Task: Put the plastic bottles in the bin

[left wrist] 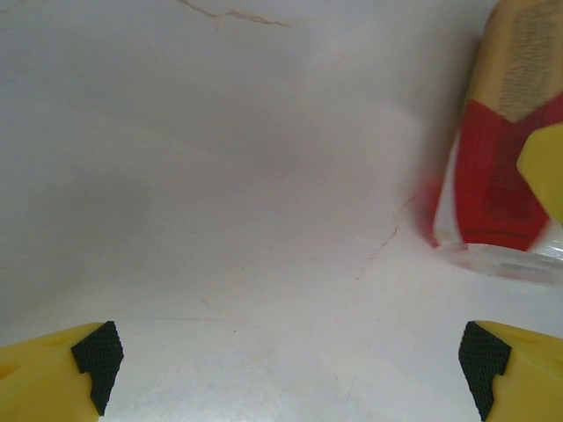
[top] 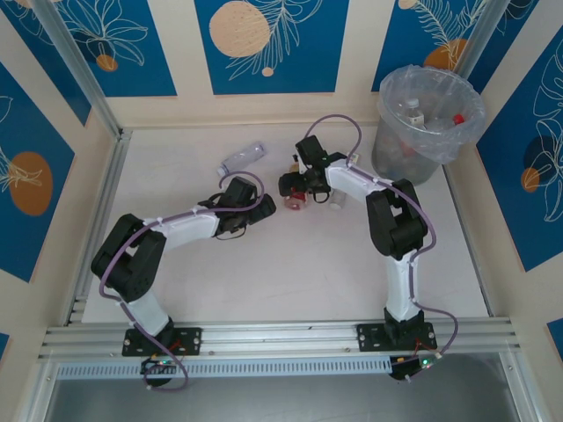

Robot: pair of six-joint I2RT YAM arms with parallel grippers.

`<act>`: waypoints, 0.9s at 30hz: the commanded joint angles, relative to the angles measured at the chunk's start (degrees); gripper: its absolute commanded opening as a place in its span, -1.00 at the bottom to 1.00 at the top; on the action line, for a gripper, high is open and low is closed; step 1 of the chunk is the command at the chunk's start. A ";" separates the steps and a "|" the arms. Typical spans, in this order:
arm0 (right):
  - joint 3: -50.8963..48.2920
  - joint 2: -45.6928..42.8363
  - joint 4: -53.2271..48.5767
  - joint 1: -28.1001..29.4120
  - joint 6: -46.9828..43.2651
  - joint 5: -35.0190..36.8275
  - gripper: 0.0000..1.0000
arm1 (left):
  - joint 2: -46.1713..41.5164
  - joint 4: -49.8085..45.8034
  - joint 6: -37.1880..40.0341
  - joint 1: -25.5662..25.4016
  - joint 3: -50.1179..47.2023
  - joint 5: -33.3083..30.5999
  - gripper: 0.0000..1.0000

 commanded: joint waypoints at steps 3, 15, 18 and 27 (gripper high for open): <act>5.48 3.99 -4.95 -0.64 6.27 -4.08 0.99 | -1.34 -0.72 0.25 0.48 -0.64 -1.19 0.99; 12.81 9.53 -12.50 2.08 7.85 4.11 0.79 | -1.98 -1.22 0.68 0.49 -1.07 -1.90 0.99; 11.96 8.69 -12.35 2.47 8.24 3.98 0.70 | -1.98 -1.22 0.69 0.49 -1.19 -1.98 0.99; 6.36 2.40 -8.17 2.37 8.31 5.90 0.40 | -2.15 -1.31 0.88 0.54 -1.35 -2.07 0.99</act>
